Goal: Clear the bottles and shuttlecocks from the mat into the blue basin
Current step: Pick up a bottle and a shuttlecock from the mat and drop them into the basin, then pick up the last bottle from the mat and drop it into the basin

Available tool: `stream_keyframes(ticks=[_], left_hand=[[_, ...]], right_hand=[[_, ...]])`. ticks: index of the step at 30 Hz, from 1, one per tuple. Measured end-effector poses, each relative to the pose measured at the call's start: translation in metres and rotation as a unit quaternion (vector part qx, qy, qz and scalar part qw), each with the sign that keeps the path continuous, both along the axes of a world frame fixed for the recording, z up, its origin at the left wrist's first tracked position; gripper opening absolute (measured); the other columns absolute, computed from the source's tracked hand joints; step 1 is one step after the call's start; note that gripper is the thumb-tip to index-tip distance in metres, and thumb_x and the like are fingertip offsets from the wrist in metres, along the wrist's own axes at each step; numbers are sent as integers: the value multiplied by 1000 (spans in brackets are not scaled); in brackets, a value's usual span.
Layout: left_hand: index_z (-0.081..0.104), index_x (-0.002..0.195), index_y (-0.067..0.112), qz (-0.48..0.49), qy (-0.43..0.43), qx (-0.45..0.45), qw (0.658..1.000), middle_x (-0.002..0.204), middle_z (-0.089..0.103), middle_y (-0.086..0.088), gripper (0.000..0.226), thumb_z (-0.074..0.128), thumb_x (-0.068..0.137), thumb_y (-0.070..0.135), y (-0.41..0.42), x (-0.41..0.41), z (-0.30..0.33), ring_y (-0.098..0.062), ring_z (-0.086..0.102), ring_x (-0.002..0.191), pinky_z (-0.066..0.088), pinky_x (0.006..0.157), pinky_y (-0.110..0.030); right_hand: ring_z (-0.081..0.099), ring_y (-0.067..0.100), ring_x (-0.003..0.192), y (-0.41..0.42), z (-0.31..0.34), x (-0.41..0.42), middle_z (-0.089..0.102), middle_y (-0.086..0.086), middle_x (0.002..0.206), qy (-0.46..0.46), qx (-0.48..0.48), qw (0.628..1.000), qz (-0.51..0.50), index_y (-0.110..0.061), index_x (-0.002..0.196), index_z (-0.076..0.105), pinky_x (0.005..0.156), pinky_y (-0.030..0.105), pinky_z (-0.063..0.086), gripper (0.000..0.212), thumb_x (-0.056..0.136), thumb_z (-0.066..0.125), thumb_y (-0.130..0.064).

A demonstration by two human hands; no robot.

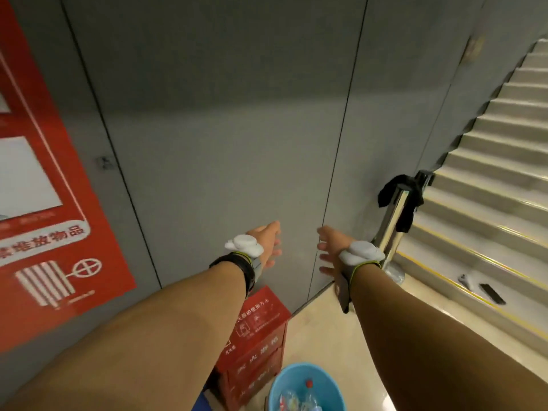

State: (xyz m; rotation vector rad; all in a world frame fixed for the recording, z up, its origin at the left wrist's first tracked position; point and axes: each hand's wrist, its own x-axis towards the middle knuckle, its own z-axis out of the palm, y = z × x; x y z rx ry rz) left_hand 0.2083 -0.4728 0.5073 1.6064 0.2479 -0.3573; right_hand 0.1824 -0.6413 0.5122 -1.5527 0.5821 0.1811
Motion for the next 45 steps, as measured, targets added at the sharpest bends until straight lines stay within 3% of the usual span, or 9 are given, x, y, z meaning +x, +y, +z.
stream_keyframes(ticks=[2, 15, 19, 23, 26, 28, 31, 41, 45], left_hand=[[63, 109, 21, 9, -3, -4, 1000, 104, 64, 1, 36, 47, 93, 50, 16, -7, 11, -20, 64, 92, 45, 76, -32], [60, 117, 23, 178, -17, -2, 984, 104, 63, 2, 41, 46, 93, 53, 153, -28, 41, -20, 65, 99, 46, 78, -33], [58, 120, 19, 267, -13, 2, 964, 105, 64, 0, 40, 48, 94, 47, 211, -59, 35, -21, 63, 93, 48, 81, -35], [54, 126, 19, 343, 26, 18, 939, 108, 60, -1, 38, 44, 98, 42, 290, -114, 24, -20, 61, 91, 44, 78, -35], [51, 132, 17, 374, 59, 34, 925, 96, 56, -3, 39, 40, 101, 38, 338, -152, 20, -18, 50, 72, 40, 71, -35], [44, 142, 14, 415, 73, 35, 906, 113, 59, -7, 47, 40, 101, 38, 372, -185, 16, -25, 58, 87, 39, 74, -36], [44, 141, 17, 485, 75, 24, 871, 144, 49, -6, 48, 41, 100, 42, 412, -233, 8, -27, 54, 120, 37, 87, -37], [56, 123, 22, 588, 43, 16, 807, 114, 63, 2, 40, 48, 93, 47, 527, -360, -28, -18, 62, 92, 44, 79, -33], [56, 117, 20, 600, 46, 8, 799, 118, 61, -1, 36, 47, 95, 47, 588, -393, -48, -21, 61, 102, 44, 82, -34]], right_hand=[[55, 21, 104, 15, 16, -2, 59, 1, 123, -15, -3, 1000, 15, -19, 123, 56, 67, 31, 46, 49, 84, 54, -49], [50, 29, 120, 127, 50, 34, 54, 8, 121, -30, -25, 984, 177, -15, 134, 50, 97, 46, 42, 49, 93, 49, -42], [53, 26, 109, 189, 43, 42, 60, 9, 118, -30, -26, 973, 226, -15, 123, 57, 88, 42, 41, 41, 92, 48, -40], [51, 24, 101, 267, 31, 28, 49, 5, 117, 14, 5, 940, 341, -22, 107, 55, 84, 40, 37, 24, 96, 43, -39], [56, 24, 104, 316, 26, 8, 60, 6, 115, 24, 32, 914, 404, -15, 115, 59, 87, 33, 43, 32, 97, 42, -35], [56, 23, 102, 356, 17, -12, 61, 4, 108, 35, 30, 891, 451, -13, 124, 57, 92, 38, 39, 40, 94, 45, -37], [47, 25, 124, 409, 3, -44, 52, 4, 137, 44, 17, 861, 506, -16, 137, 45, 88, 43, 40, 50, 94, 46, -41], [39, 27, 134, 562, -23, -155, 42, 5, 147, 80, 1, 815, 573, -17, 140, 41, 94, 44, 40, 51, 96, 45, -42], [37, 27, 136, 624, -38, -184, 42, 6, 146, 90, -3, 809, 581, -15, 143, 40, 100, 45, 39, 53, 97, 45, -40]])
